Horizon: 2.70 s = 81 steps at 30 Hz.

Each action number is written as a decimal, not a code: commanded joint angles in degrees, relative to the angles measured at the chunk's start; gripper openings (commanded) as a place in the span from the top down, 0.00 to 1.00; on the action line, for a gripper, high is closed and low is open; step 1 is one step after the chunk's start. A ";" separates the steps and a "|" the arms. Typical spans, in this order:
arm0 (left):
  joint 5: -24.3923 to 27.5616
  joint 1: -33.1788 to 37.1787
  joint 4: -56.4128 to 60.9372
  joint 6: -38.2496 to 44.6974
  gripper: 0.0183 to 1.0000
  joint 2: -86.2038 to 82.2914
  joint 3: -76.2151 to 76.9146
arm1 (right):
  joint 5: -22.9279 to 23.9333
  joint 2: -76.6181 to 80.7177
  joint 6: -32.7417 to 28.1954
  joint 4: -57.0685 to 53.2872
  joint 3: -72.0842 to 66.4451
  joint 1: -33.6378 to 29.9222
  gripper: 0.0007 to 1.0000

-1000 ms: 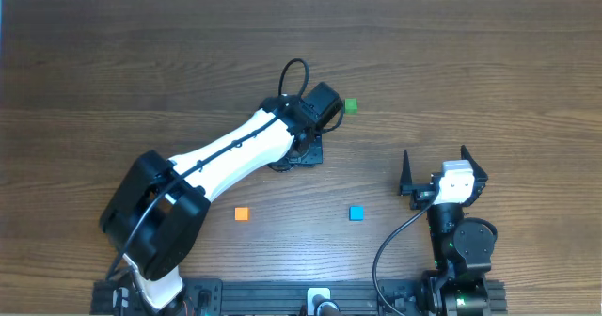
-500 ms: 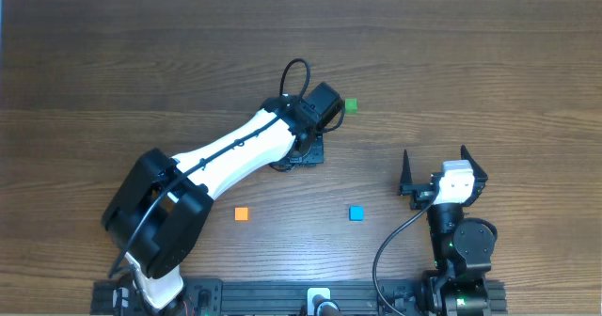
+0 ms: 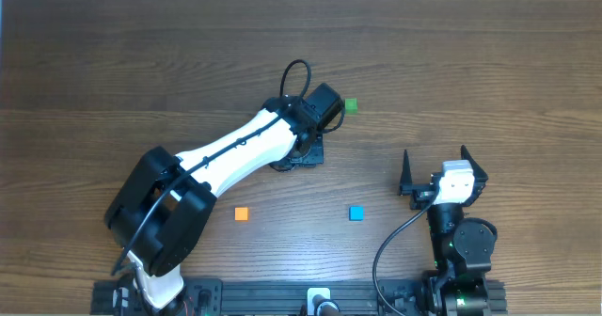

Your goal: Stack Cubes

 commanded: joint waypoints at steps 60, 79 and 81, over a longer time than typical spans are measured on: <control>-4.81 -0.94 11.56 -2.08 0.07 -33.68 -40.68 | 0.74 -0.52 -0.11 -0.02 -0.31 0.07 0.01; 0.63 -0.94 8.76 -2.10 0.38 -31.21 -40.70 | 0.74 -0.52 -0.11 -0.02 -0.31 0.07 0.01; 0.61 -0.92 8.76 -2.10 0.41 -31.21 -40.70 | 0.74 -0.52 -0.11 -0.02 -0.31 0.07 0.01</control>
